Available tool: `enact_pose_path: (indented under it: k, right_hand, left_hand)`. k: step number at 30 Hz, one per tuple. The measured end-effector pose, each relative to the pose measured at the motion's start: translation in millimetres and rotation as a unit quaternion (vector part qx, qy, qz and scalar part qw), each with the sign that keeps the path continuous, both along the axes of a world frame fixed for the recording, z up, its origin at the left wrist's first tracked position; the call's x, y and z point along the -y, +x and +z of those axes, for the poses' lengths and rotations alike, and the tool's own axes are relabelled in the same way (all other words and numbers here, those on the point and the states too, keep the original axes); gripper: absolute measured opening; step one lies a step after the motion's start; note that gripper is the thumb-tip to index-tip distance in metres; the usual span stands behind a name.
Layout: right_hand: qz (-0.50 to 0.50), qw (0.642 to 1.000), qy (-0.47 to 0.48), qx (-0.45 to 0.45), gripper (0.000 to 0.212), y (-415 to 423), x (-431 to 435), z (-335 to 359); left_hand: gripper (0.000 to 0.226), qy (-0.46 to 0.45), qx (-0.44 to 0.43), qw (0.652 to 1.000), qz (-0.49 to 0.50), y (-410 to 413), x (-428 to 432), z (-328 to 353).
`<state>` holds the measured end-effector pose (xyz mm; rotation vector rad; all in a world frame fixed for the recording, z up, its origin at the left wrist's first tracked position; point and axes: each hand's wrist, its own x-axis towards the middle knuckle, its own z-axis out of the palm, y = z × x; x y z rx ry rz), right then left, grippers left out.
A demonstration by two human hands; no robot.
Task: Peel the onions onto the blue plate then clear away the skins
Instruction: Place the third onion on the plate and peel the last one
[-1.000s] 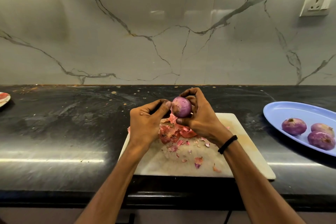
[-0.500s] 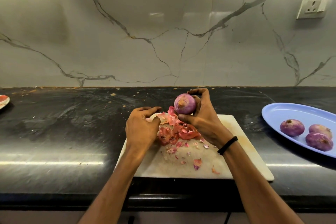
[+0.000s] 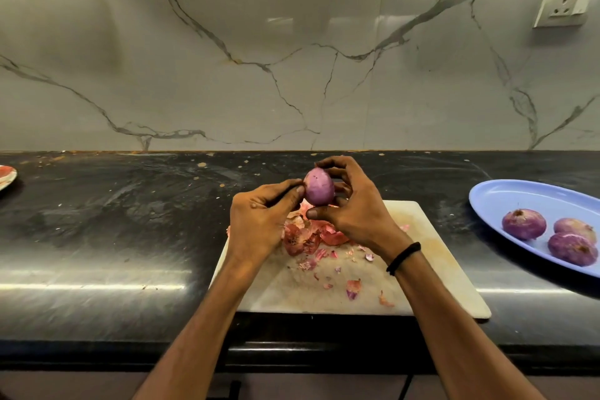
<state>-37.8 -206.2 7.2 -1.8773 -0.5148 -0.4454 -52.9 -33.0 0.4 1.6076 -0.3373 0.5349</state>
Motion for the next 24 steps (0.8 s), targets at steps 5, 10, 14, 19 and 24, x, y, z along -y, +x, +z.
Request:
enact_pose_path:
  k: [5,10,14,19,24]
  right_hand:
    - [-0.017,1.000,-0.005,0.021,0.076,0.0,0.0,0.2]
    - [-0.037,0.998,-0.011,0.053,0.077,1.0,0.1,-0.7]
    - [-0.045,0.996,-0.034,0.071,0.076,1.1,-0.5,-1.3]
    - [0.009,0.998,0.044,0.042,0.051,-2.9,-0.9,3.9]
    - [-0.006,0.993,0.088,0.074,0.029,1.4,-0.6,1.1]
  left_hand:
    - [0.022,-0.057,-0.064,0.995,-0.055,-0.1,0.5,0.3]
    - [0.024,-0.092,-0.070,0.990,-0.084,-2.2,3.8,3.2]
    - [0.033,-0.114,-0.092,0.980,-0.131,-3.1,6.5,4.5]
    - [0.030,-0.140,-0.094,0.976,-0.138,-1.7,4.6,5.5]
    - [0.041,-0.132,-0.100,0.975,-0.149,-2.4,5.0,3.8]
